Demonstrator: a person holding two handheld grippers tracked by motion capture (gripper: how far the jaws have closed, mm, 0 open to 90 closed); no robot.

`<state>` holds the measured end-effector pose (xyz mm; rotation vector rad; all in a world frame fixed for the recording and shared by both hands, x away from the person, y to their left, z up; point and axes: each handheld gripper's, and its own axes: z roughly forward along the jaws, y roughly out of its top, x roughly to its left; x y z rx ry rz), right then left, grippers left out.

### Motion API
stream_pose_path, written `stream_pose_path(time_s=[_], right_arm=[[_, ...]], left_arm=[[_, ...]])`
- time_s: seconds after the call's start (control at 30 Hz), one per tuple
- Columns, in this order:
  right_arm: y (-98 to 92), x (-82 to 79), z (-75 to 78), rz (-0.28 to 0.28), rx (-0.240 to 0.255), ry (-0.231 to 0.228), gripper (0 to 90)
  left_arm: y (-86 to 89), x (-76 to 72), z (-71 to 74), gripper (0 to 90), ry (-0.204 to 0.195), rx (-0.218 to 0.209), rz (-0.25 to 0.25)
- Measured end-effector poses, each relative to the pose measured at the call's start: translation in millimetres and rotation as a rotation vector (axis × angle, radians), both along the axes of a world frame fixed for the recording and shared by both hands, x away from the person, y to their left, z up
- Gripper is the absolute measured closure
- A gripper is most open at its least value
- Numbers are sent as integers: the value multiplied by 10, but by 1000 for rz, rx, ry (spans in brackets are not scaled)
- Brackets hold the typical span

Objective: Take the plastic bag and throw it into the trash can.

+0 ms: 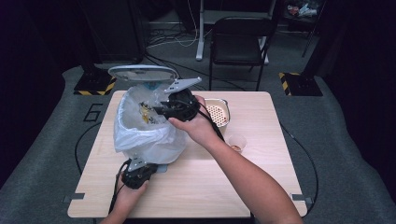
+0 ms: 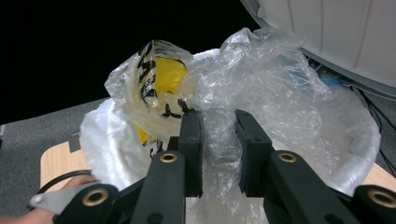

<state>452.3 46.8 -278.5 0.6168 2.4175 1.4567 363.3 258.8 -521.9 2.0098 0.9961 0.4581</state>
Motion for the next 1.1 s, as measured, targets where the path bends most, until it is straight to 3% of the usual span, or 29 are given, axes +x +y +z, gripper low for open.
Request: stream_pose_path(time_s=[0.13,0.23,0.4,0.43,0.63,0.67,0.73,1.03,1.1], right_arm=[[61,51,-40,-13,13,26,617],[80,34,-59,-22,2,13,536],[59,3,-28,-53,39,-1,425],[58,3,-25,-54,49,-6,412],[77,-38,-10,-46,51,-8,399],[52,-74,-2,-40,43,-20,403],[14,-108,14,-45,51,-14,413],[-341,-257,35,-63,43,-64,458],[-523,-293,13,-87,48,-72,466]], left_arm=[[-5,-2,4,900,2,7,2],[-6,-3,3,900,-1,10,0],[-7,-7,6,900,1,15,0],[-25,-25,0,900,21,-10,16],[-27,-27,1,900,23,-12,18],[-9,-8,5,900,-3,15,-1],[-8,-9,6,900,-1,15,0],[-8,-7,7,900,0,17,0],[-13,-10,5,900,2,10,1]])
